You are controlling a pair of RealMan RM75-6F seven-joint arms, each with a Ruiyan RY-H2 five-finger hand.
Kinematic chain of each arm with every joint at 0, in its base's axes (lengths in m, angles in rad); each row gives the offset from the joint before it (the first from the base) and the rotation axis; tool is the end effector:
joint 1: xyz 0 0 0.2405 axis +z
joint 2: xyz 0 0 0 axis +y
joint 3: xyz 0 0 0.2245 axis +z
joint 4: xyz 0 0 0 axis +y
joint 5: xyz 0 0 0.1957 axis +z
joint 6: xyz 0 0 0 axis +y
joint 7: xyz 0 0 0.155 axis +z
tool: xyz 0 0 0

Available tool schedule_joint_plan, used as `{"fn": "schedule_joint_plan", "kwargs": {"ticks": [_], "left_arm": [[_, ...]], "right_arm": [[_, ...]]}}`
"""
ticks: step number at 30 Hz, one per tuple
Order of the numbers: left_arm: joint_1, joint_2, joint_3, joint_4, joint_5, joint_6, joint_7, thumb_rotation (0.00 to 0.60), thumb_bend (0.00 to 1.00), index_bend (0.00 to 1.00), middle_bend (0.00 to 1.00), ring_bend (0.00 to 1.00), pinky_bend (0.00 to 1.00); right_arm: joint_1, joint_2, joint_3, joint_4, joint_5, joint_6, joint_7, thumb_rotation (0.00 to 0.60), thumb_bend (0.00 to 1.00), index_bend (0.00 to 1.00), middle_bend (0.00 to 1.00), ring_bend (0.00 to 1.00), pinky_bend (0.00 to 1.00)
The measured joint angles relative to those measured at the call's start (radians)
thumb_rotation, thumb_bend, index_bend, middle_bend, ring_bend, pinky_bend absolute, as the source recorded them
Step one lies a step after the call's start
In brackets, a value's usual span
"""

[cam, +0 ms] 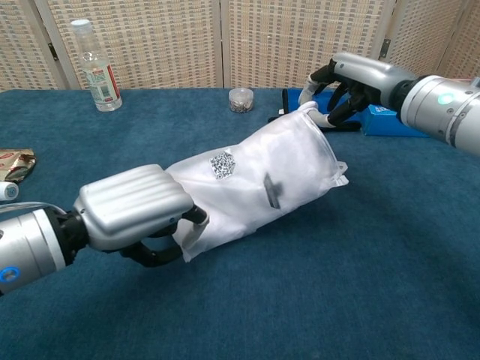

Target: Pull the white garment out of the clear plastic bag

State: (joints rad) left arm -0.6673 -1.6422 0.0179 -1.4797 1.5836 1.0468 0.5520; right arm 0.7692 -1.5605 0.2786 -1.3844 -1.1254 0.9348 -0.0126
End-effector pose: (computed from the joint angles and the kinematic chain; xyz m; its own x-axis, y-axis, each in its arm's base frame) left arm -0.0986 0.2423 -0.0511 0.6949 0.0018 0.7191 0.4838 -0.7410 -0.4657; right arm -0.1118 -0.3632 0.0126 0.1437 -0.2655 0.9534 -0.9552 -0.2892 0.0635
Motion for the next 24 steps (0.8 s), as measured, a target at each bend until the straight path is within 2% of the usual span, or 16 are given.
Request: {"fn": "schedule_joint_plan", "kwargs": {"ticks": [24], "left_arm": [[0.084, 0.115, 0.004, -0.071, -0.067, 0.065, 0.022, 0.600, 0.44, 0.72, 1.00, 1.00, 1.00]], "right_arm": [[-0.074, 0.095, 0.008, -0.054, 0.017, 0.068, 0.007, 0.600, 0.67, 0.88, 0.30, 0.18, 0.34]]}}
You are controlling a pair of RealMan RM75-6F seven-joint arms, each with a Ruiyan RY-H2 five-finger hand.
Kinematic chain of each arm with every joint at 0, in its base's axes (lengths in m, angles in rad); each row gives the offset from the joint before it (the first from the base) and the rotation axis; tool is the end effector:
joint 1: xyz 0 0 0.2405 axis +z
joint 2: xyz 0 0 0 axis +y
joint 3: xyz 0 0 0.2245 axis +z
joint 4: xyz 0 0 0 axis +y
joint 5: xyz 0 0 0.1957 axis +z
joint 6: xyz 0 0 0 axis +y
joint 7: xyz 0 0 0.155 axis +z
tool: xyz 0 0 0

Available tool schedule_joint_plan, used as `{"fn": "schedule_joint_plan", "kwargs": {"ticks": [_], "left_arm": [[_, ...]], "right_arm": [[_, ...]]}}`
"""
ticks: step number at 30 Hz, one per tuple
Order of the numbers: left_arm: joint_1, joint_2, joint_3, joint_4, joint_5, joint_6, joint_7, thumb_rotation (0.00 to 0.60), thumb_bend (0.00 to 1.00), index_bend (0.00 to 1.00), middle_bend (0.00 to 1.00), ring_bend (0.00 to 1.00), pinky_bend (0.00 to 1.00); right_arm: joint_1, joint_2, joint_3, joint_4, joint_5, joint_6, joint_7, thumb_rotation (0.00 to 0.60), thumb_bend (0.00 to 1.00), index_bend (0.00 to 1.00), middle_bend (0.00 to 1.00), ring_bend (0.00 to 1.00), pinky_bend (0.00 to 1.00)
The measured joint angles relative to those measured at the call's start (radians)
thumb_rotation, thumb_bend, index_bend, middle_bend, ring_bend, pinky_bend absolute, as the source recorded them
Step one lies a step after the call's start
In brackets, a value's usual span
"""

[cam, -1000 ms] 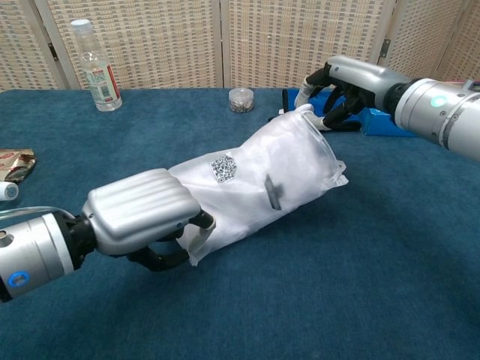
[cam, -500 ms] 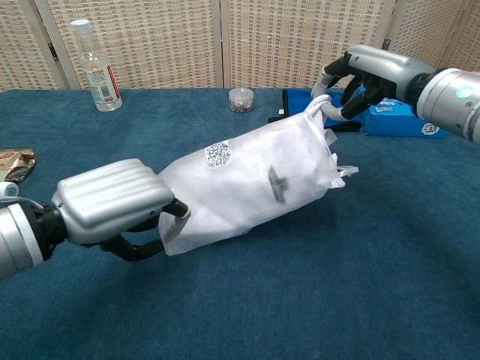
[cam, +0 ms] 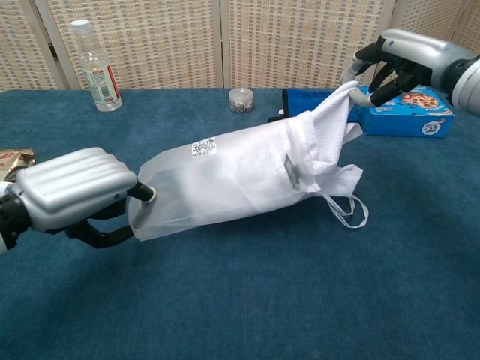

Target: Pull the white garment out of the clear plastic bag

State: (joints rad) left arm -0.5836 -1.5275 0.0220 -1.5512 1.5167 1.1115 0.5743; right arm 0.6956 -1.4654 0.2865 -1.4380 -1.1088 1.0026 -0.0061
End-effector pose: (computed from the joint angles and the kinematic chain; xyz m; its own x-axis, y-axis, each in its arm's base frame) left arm -0.1342 0.2478 -0.0162 0.7041 0.0351 0.7093 0.5701 -0.6234 -0.5351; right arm -0.1412 -0.3630 0.0504 0.1269 -0.1804 0.9754 -0.9731 -0.2134 0.0871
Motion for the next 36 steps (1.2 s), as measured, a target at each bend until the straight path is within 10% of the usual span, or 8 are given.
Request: {"fn": "schedule_joint_plan", "kwargs": {"ticks": [36], "left_arm": [[0.093, 0.140, -0.032, 0.114, -0.009, 0.111, -0.179, 0.600, 0.44, 0.73, 1.00, 1.00, 1.00]], "right_arm": [[-0.169, 0.208, 0.007, -0.086, -0.026, 0.113, 0.136, 0.600, 0.67, 0.88, 0.31, 0.18, 0.34]]}}
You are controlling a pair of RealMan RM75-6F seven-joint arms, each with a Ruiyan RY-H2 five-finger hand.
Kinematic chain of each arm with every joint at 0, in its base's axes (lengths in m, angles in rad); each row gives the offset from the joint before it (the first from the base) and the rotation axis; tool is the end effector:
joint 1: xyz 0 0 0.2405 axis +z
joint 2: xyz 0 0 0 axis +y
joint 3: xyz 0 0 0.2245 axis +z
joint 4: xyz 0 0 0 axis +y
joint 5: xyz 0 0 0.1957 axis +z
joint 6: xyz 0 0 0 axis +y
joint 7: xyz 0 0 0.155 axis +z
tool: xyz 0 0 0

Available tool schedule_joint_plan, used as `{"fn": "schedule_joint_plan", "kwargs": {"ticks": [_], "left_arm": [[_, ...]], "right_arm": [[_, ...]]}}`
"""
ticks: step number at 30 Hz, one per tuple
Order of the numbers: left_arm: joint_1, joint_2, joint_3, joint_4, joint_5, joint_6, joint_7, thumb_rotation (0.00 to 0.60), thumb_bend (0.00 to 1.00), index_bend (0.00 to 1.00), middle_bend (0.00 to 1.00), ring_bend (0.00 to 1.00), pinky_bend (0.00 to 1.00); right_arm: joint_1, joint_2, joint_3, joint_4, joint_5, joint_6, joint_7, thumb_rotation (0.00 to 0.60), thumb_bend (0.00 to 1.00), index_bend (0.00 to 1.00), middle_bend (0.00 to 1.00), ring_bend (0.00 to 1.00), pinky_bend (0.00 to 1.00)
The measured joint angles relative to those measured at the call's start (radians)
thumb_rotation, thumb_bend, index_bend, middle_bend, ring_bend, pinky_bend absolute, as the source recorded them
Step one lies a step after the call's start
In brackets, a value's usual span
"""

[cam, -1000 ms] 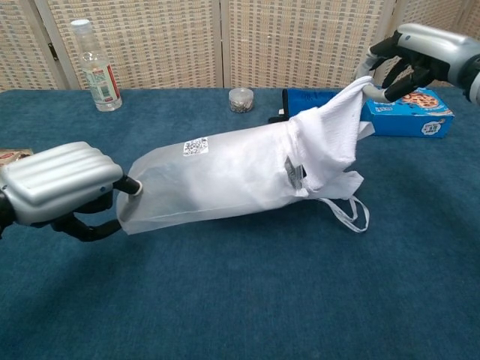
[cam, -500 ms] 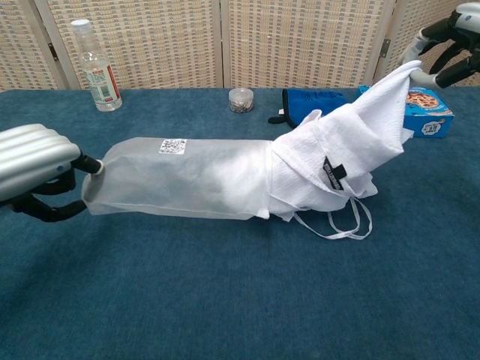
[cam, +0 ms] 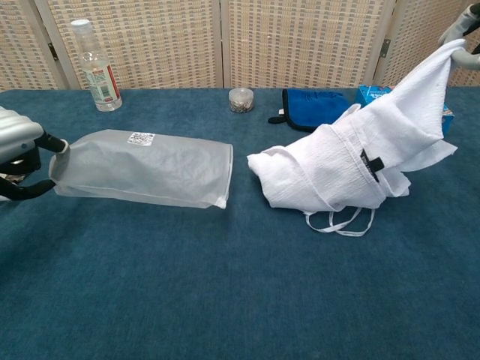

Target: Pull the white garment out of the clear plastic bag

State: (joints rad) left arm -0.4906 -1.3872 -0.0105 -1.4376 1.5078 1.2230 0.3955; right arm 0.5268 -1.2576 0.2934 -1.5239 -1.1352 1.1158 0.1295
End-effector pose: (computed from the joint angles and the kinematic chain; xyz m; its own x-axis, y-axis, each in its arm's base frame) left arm -0.2007 0.2750 0.0497 0.6999 -0.0002 0.7142 0.6472 -0.4227 -0.6344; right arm -0.2011 -0.3440 0.1288 0.0763 -0.0304 0.9966 -0.9939 -0.0828 0.0735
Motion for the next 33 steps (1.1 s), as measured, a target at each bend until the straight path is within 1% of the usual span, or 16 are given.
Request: {"fn": "schedule_joint_plan", "kwargs": {"ticks": [5, 8, 10, 12, 13, 14, 15, 16, 18, 19, 21, 22, 24, 25, 27, 33], "left_arm": [[0.011, 0.002, -0.004, 0.013, -0.010, 0.004, -0.011, 0.600, 0.44, 0.73, 1.00, 1.00, 1.00], [0.018, 0.001, -0.005, 0.019, -0.016, 0.005, -0.018, 0.600, 0.44, 0.72, 1.00, 1.00, 1.00], [0.020, 0.001, -0.004, 0.020, -0.014, 0.006, -0.019, 0.600, 0.44, 0.67, 1.00, 1.00, 1.00], [0.022, 0.003, -0.002, 0.015, -0.010, 0.006, -0.020, 0.600, 0.44, 0.59, 1.00, 1.00, 1.00], [0.022, 0.004, -0.002, 0.012, -0.008, 0.006, -0.020, 0.600, 0.44, 0.54, 1.00, 1.00, 1.00], [0.022, 0.006, -0.001, 0.009, -0.005, 0.007, -0.020, 0.600, 0.43, 0.49, 1.00, 1.00, 1.00], [0.023, 0.009, -0.001, 0.005, -0.002, 0.009, -0.022, 0.600, 0.43, 0.46, 1.00, 1.00, 1.00], [0.024, 0.011, -0.001, 0.002, 0.000, 0.010, -0.024, 0.600, 0.41, 0.42, 1.00, 1.00, 1.00], [0.026, 0.018, -0.001, -0.005, 0.005, 0.015, -0.029, 0.600, 0.34, 0.35, 1.00, 1.00, 1.00], [0.027, 0.021, -0.002, -0.009, 0.006, 0.018, -0.031, 0.600, 0.28, 0.32, 1.00, 1.00, 1.00], [0.030, 0.028, -0.002, -0.016, 0.011, 0.023, -0.033, 0.600, 0.20, 0.26, 1.00, 1.00, 1.00], [0.031, 0.031, -0.002, -0.019, 0.013, 0.025, -0.034, 0.600, 0.16, 0.24, 1.00, 1.00, 1.00], [0.034, 0.036, -0.002, -0.026, 0.016, 0.030, -0.037, 0.600, 0.11, 0.20, 1.00, 1.00, 1.00], [0.035, 0.039, -0.002, -0.029, 0.019, 0.033, -0.039, 0.600, 0.10, 0.19, 1.00, 1.00, 1.00], [0.039, 0.042, -0.003, -0.035, 0.020, 0.037, -0.041, 0.600, 0.08, 0.18, 1.00, 1.00, 1.00], [0.049, 0.050, -0.007, -0.056, 0.019, 0.049, -0.042, 0.600, 0.08, 0.18, 1.00, 1.00, 1.00]], "right_arm": [[-0.020, 0.019, 0.008, -0.004, -0.006, 0.014, 0.031, 0.600, 0.67, 0.88, 0.31, 0.18, 0.34], [-0.024, 0.021, 0.004, -0.004, -0.011, 0.012, 0.034, 0.600, 0.67, 0.88, 0.31, 0.18, 0.34], [-0.025, 0.020, 0.000, -0.005, -0.017, 0.010, 0.034, 0.600, 0.65, 0.88, 0.31, 0.18, 0.34], [-0.026, 0.016, -0.004, -0.005, -0.025, 0.008, 0.037, 0.600, 0.64, 0.87, 0.31, 0.18, 0.34], [-0.026, 0.014, -0.006, -0.005, -0.030, 0.007, 0.039, 0.600, 0.62, 0.84, 0.31, 0.18, 0.34], [-0.025, 0.011, -0.010, -0.005, -0.035, 0.005, 0.041, 0.600, 0.60, 0.78, 0.31, 0.18, 0.34], [-0.025, 0.009, -0.012, -0.005, -0.039, 0.003, 0.041, 0.600, 0.55, 0.69, 0.31, 0.18, 0.34], [-0.025, 0.008, -0.015, -0.005, -0.043, 0.001, 0.041, 0.600, 0.51, 0.62, 0.30, 0.18, 0.34], [-0.025, 0.007, -0.019, -0.005, -0.049, -0.001, 0.037, 0.600, 0.40, 0.43, 0.30, 0.18, 0.34], [-0.025, 0.007, -0.020, -0.007, -0.051, -0.002, 0.036, 0.600, 0.37, 0.37, 0.30, 0.18, 0.34], [-0.027, 0.009, -0.022, -0.011, -0.054, -0.001, 0.034, 0.600, 0.27, 0.20, 0.30, 0.18, 0.34], [-0.028, 0.011, -0.023, -0.013, -0.055, 0.000, 0.033, 0.600, 0.24, 0.16, 0.30, 0.18, 0.34], [-0.032, 0.015, -0.024, -0.017, -0.058, 0.003, 0.031, 0.600, 0.12, 0.03, 0.30, 0.18, 0.34], [-0.033, 0.018, -0.025, -0.020, -0.060, 0.004, 0.031, 0.600, 0.07, 0.01, 0.30, 0.18, 0.34], [-0.038, 0.024, -0.027, -0.026, -0.064, 0.009, 0.030, 0.600, 0.01, 0.00, 0.30, 0.18, 0.34], [-0.055, 0.044, -0.029, -0.046, -0.083, 0.035, 0.032, 0.600, 0.00, 0.00, 0.30, 0.18, 0.34]]}}
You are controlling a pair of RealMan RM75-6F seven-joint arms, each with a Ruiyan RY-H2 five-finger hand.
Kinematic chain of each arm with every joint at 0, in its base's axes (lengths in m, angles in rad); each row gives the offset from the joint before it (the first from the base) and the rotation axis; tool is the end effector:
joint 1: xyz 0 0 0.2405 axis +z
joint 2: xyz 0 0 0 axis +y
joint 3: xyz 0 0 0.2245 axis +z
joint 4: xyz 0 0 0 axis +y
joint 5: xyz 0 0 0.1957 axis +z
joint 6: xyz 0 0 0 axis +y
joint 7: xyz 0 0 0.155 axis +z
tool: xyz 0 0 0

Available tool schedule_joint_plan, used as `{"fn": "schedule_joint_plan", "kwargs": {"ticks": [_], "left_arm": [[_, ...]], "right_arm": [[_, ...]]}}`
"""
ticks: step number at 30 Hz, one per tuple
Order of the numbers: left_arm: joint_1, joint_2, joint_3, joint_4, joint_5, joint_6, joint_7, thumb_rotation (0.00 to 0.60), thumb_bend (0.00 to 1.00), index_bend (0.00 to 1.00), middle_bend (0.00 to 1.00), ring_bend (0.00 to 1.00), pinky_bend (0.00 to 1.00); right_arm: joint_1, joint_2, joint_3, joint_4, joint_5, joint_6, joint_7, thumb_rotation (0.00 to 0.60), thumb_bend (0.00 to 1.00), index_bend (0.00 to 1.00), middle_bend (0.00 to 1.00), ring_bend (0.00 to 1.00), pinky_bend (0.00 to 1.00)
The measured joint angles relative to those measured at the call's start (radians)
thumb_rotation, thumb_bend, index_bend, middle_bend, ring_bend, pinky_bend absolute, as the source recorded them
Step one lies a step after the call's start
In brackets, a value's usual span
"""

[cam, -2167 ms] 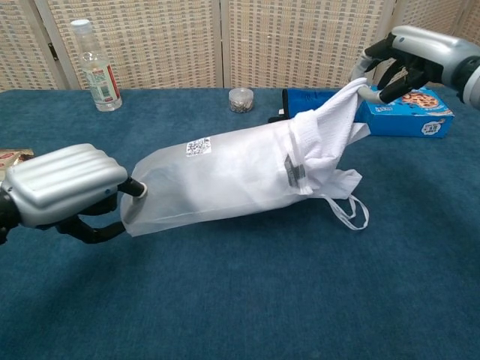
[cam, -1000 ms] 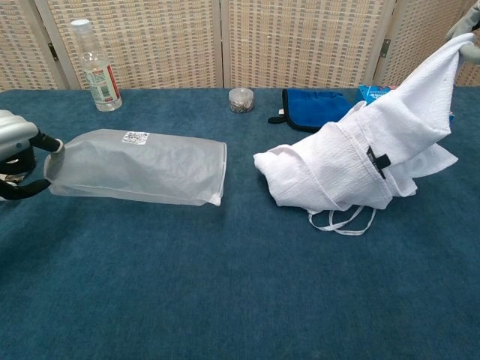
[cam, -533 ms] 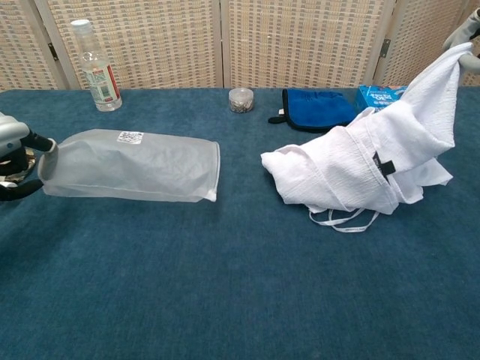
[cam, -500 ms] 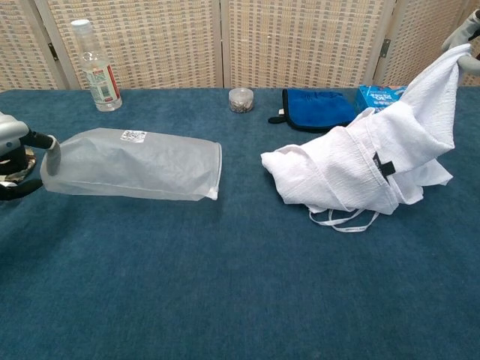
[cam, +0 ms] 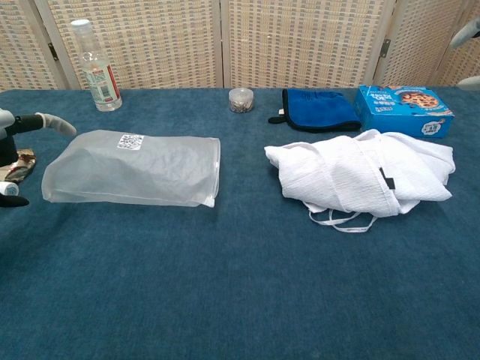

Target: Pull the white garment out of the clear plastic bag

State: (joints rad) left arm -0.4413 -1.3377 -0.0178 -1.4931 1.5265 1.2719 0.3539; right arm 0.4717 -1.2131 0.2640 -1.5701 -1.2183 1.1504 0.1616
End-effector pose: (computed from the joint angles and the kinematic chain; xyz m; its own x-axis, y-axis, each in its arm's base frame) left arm -0.2043 0.2649 0.0672 0.6543 -0.0040 0.7563 0.6961 -0.3877 -0.6043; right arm -0.2064 -0.3251 0.1346 0.0907 -0.0392 0.9951 -0.9900 -0.1118 0.0858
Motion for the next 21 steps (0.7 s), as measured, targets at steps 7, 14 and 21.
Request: {"fn": "schedule_joint_plan", "kwargs": {"ticks": [7, 14, 21], "left_arm": [[0.017, 0.012, -0.014, -0.042, 0.002, 0.040, -0.034, 0.600, 0.08, 0.24, 1.00, 0.97, 1.00], [0.041, 0.025, -0.047, -0.119, -0.004, 0.102, -0.114, 0.600, 0.08, 0.24, 0.85, 0.76, 0.98], [0.065, 0.024, -0.091, -0.166, -0.027, 0.173, -0.057, 0.600, 0.08, 0.30, 0.56, 0.59, 0.83]], "right_arm": [[-0.022, 0.037, -0.018, -0.056, -0.020, 0.022, -0.044, 0.600, 0.00, 0.07, 0.29, 0.18, 0.34], [-0.059, 0.067, -0.068, -0.132, -0.079, 0.076, -0.157, 0.600, 0.00, 0.15, 0.28, 0.18, 0.34], [-0.101, 0.082, -0.117, -0.191, -0.162, 0.135, -0.200, 0.600, 0.00, 0.15, 0.27, 0.18, 0.34]]}}
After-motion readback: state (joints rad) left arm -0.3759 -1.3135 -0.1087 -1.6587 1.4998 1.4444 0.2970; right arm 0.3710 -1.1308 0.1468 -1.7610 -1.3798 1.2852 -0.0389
